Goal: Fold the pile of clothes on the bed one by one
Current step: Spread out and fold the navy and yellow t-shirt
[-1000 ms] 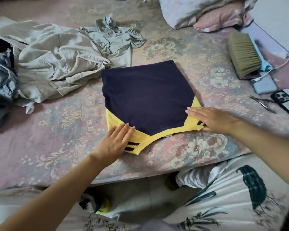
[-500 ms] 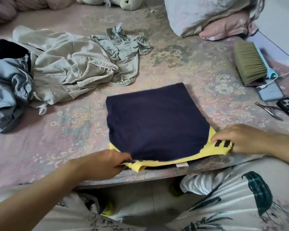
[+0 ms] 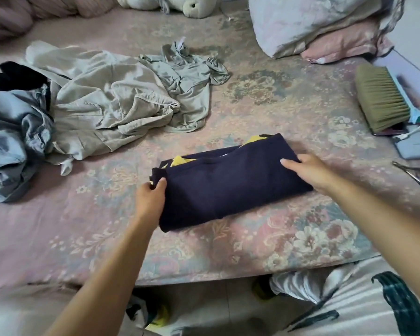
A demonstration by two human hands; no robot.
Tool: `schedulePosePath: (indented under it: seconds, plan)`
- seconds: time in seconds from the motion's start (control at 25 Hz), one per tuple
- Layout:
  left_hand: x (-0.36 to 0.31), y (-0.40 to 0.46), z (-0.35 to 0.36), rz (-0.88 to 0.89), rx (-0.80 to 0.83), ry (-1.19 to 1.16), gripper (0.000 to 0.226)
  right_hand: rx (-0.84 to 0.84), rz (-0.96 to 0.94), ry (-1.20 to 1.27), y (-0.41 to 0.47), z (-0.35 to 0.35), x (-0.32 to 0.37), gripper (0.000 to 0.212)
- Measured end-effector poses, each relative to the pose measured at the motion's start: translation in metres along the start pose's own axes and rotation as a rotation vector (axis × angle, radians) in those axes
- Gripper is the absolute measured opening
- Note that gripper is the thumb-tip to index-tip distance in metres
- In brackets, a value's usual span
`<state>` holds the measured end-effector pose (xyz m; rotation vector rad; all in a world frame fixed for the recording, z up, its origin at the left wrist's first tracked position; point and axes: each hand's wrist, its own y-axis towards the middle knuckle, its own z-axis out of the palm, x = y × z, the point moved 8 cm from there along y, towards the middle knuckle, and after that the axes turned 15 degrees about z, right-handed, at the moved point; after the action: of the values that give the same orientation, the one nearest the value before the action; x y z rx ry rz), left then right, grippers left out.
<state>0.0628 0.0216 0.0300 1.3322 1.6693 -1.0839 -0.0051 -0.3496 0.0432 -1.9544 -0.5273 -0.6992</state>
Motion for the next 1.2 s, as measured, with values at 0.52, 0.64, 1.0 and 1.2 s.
schedulePosePath:
  seconds: [0.52, 0.64, 1.0, 1.2]
  plan:
    - [-0.006, 0.021, 0.007, 0.257, -0.109, 0.372, 0.024, -0.416, -0.263, -0.150, 0.007, -0.012, -0.002, 0.023]
    - [-0.016, 0.020, 0.007, 0.338, -0.158, 0.679, 0.040, -0.560, -0.172, -0.454, 0.007, -0.005, -0.001, 0.021]
    - [-0.010, -0.019, 0.104, 0.753, 0.456, 1.101, 0.077, -0.307, -0.385, -1.148, -0.006, 0.104, 0.010, 0.062]
    - [0.002, -0.003, 0.072, 0.508, 0.403, 1.017, 0.082, -0.284, -0.202, -1.124, 0.012, 0.062, -0.008, 0.063]
